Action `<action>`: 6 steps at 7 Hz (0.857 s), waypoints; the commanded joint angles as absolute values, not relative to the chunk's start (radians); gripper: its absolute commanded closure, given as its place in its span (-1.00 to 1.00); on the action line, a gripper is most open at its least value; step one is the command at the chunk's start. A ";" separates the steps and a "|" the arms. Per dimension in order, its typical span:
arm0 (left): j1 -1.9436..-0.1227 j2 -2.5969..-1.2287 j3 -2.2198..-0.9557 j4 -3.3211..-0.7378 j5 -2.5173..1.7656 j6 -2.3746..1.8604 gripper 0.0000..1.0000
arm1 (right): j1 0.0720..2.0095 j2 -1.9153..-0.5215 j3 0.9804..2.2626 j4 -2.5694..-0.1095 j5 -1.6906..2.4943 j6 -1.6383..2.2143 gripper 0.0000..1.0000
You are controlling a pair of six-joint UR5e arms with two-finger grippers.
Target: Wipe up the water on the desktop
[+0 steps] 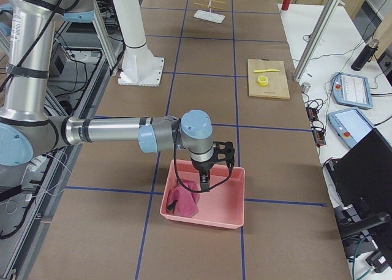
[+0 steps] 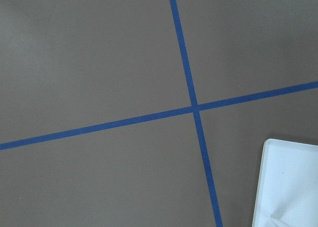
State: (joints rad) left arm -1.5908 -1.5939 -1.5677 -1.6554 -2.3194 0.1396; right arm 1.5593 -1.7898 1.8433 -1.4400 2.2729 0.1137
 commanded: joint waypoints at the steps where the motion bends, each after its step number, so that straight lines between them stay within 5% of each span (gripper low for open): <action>1: -1.591 -1.595 -1.568 -1.657 -2.319 0.140 -0.97 | 1.551 -1.802 1.835 -1.386 2.248 0.117 -1.00; 6: -1.591 -1.598 -1.566 -1.655 -2.319 0.140 -0.97 | 1.549 -1.845 1.810 -1.319 2.239 0.111 -1.00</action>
